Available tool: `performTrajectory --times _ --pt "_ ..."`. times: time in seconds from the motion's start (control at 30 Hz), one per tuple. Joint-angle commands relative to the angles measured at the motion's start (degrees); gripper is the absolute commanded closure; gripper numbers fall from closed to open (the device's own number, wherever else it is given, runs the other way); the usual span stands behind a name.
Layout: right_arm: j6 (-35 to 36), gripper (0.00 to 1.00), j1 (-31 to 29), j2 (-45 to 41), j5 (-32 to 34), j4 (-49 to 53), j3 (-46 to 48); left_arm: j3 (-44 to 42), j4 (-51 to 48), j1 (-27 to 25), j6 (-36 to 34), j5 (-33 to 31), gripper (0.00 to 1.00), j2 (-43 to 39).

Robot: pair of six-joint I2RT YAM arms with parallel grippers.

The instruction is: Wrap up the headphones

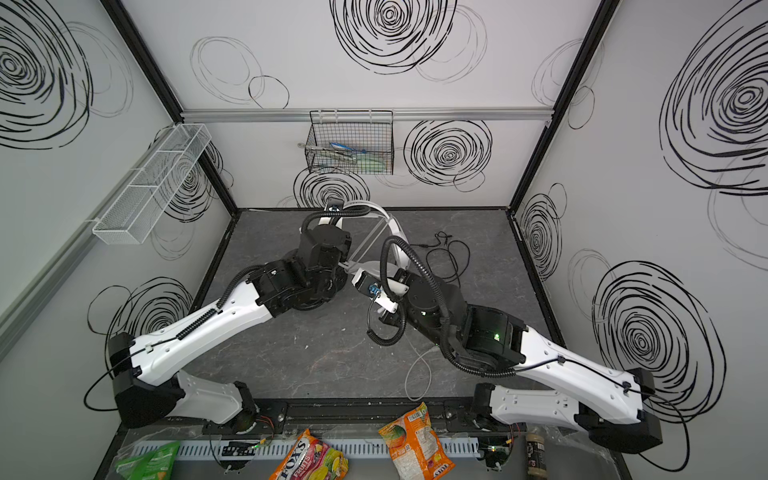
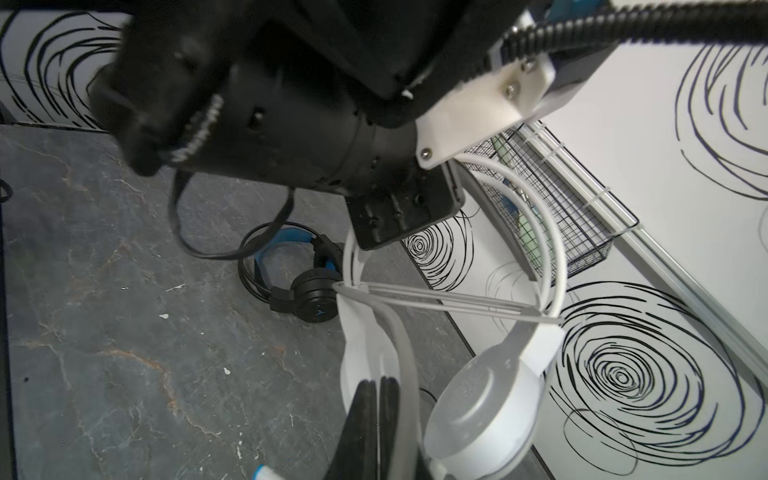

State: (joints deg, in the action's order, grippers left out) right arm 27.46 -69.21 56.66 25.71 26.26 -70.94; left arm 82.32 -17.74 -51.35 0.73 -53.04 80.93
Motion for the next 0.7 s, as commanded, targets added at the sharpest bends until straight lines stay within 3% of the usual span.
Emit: performTrajectory --times 0.0,0.43,0.67 --pt "3.37 1.00 3.48 -0.21 -1.00 -1.48 -3.53 -0.01 1.69 -0.82 -0.77 0.52 1.00 -3.45" --pt "7.55 0.94 17.20 -1.12 -5.48 -3.40 -3.84 -3.25 -3.75 -1.71 0.23 11.42 1.00 -9.56" --pt "9.02 0.87 20.64 -1.64 -5.60 -6.49 -2.50 -5.07 -4.05 0.08 1.56 23.40 1.00 -13.37"
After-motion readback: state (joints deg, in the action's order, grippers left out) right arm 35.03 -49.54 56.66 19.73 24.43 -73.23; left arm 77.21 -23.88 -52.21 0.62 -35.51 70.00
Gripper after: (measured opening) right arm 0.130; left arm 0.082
